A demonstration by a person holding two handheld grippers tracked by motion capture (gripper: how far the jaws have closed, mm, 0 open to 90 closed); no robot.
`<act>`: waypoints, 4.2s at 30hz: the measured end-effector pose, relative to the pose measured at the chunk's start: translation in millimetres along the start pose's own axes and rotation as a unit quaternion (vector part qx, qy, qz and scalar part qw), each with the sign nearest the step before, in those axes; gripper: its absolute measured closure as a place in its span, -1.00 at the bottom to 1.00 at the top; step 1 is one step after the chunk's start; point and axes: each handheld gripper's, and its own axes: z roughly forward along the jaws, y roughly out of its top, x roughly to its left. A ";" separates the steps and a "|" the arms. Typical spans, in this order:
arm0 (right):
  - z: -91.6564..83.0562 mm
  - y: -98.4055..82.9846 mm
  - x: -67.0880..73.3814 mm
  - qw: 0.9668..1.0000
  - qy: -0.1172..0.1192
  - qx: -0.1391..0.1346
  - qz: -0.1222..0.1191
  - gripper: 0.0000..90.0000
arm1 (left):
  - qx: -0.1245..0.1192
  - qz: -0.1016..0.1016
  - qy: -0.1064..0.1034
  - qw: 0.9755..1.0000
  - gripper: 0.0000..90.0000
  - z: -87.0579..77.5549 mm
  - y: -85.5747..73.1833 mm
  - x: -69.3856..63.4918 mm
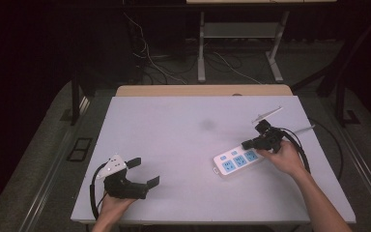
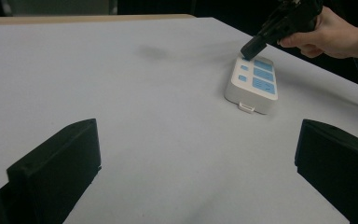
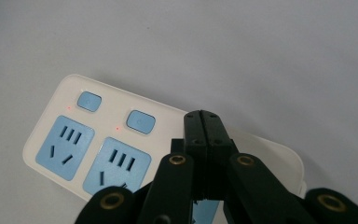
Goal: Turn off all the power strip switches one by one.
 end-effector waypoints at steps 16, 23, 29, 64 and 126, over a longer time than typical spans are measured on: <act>1.4 -0.8 -0.7 1.000 0.008 0.000 -0.008 1.00 | 0.004 0.005 -0.003 1.000 -1.00 1.4 -0.1 -2.2; 4.1 -0.8 1.7 1.000 0.007 -0.005 -0.013 1.00 | 0.005 0.005 -0.005 1.000 -1.00 1.6 -0.3 -2.5; 3.7 0.1 1.6 1.000 0.008 0.000 -0.010 1.00 | 0.006 0.005 -0.004 1.000 -1.00 1.1 -0.3 -0.7; -26.5 5.7 19.4 0.999 0.024 -0.028 -0.030 1.00 | 0.006 0.005 -0.007 1.000 -1.00 2.4 -0.3 -0.4; 15.3 22.2 26.8 0.997 0.042 0.042 -0.054 1.00 | 0.008 0.009 -0.011 1.000 -1.00 2.7 -0.6 -0.9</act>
